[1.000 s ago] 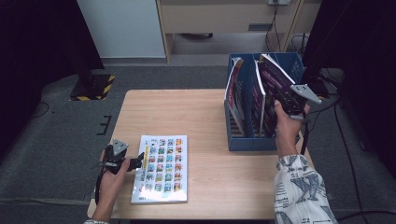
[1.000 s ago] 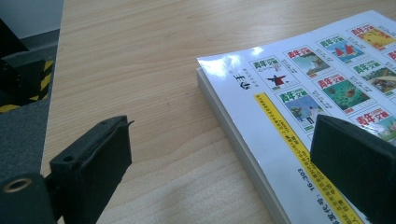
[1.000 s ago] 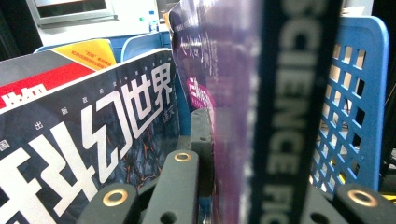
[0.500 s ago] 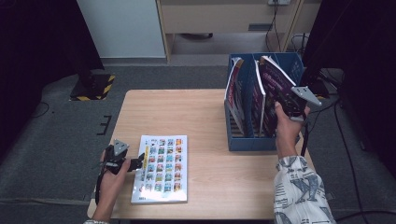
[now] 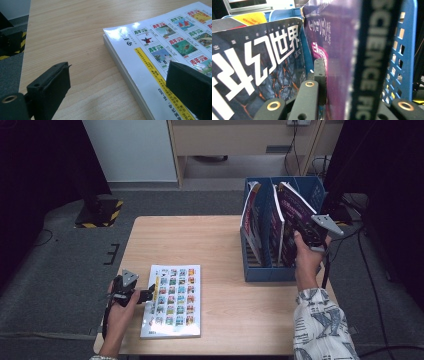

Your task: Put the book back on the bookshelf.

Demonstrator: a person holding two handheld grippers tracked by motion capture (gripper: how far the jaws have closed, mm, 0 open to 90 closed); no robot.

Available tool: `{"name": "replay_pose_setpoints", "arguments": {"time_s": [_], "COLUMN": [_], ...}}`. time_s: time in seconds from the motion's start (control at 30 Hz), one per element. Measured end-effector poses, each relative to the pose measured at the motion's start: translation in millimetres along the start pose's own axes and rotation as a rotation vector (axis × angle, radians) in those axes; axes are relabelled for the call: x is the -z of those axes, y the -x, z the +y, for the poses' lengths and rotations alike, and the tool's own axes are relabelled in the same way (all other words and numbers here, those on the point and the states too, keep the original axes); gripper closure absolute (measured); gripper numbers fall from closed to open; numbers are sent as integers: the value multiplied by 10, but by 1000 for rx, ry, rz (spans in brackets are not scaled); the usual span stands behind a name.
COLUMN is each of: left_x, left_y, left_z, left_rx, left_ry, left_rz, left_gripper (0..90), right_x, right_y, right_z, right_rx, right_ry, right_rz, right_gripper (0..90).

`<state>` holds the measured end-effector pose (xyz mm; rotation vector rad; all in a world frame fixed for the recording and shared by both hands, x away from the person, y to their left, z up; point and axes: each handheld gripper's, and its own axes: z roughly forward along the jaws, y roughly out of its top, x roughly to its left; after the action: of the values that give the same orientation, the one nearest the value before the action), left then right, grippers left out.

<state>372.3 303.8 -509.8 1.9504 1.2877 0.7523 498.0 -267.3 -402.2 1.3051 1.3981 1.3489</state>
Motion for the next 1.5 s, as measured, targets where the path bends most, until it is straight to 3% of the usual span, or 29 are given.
{"name": "replay_pose_setpoints", "arguments": {"time_s": [0.5,0.93,1.07,1.5], "left_x": [-5,-7,-3,-10], "left_y": [-1,-1,-3,-14], "left_z": [-2,-2,1,2], "left_rx": [2,1,1,3], "left_ry": [-2,-2,0,1], "left_rz": [-8,-7,-7,-8], "left_gripper": [51,51,51,51], "right_x": [-95,-24,-24,-87], "right_y": [-40,3,-7,-32], "right_z": [-64,-18,7,62], "right_rx": [21,26,49,56], "right_ry": [-15,-28,-39,22], "right_rz": [4,55,63,24], "right_gripper": [833,806,831,835]}}
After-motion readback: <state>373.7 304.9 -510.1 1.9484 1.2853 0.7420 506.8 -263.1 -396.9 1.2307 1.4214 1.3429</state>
